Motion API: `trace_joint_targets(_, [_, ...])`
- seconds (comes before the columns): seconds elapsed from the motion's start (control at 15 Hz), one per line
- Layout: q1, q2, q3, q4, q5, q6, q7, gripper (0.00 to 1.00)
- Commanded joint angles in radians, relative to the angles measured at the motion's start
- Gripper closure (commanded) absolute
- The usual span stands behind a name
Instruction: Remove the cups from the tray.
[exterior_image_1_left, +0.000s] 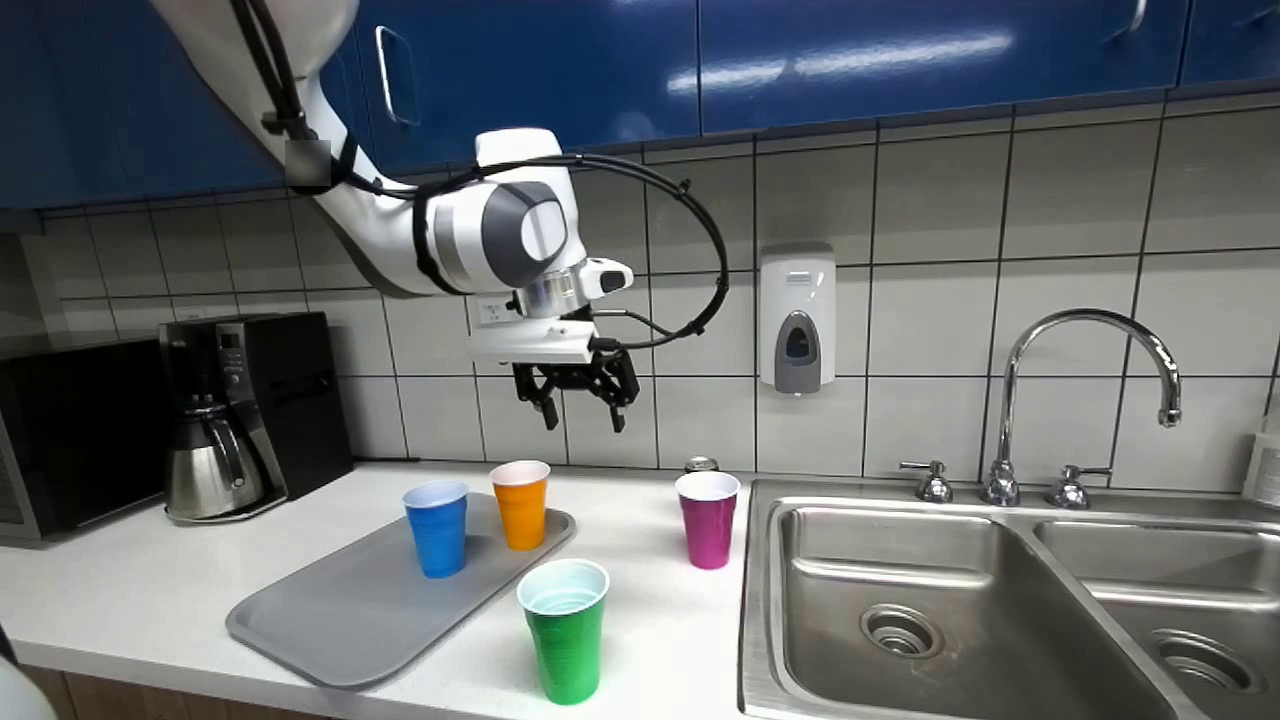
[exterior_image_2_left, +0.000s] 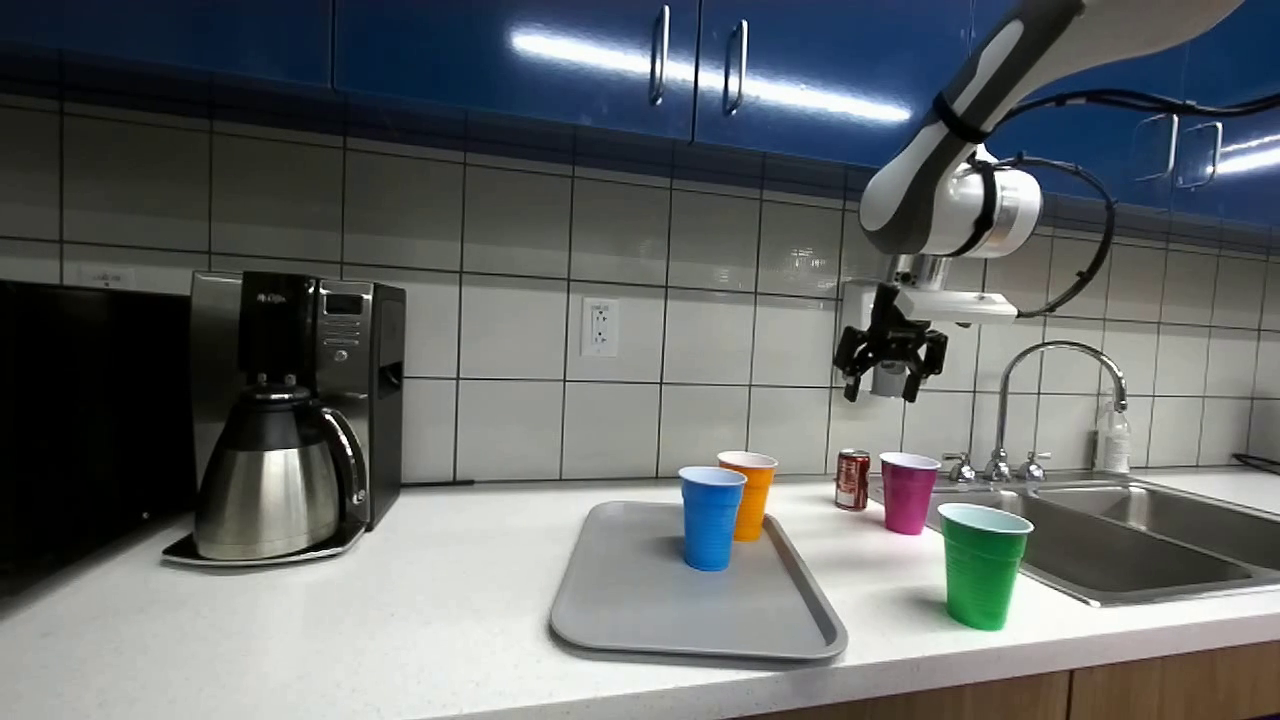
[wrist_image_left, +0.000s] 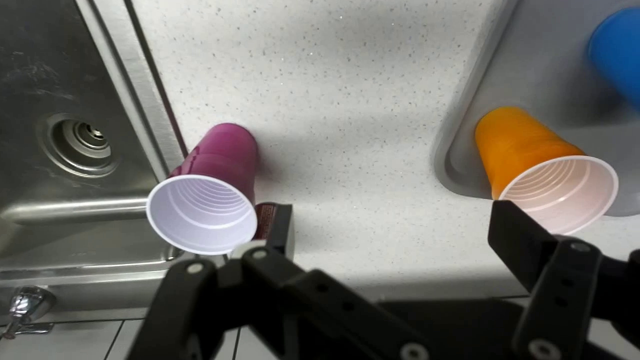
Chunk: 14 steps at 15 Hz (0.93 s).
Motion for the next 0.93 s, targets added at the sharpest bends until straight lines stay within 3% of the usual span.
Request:
trace_joint_targets(0.0, [0.009, 0.042, 0.030, -0.001, 0.015, 0.069, 0.036, 0.00])
trace_joint_targets(0.47, [0.026, 0.163, 0.060, 0.080, 0.129, 0.072, -0.004, 0.00])
trace_joint_targets(0.87, [0.024, 0.268, 0.091, 0.175, 0.152, 0.067, -0.004, 0.00])
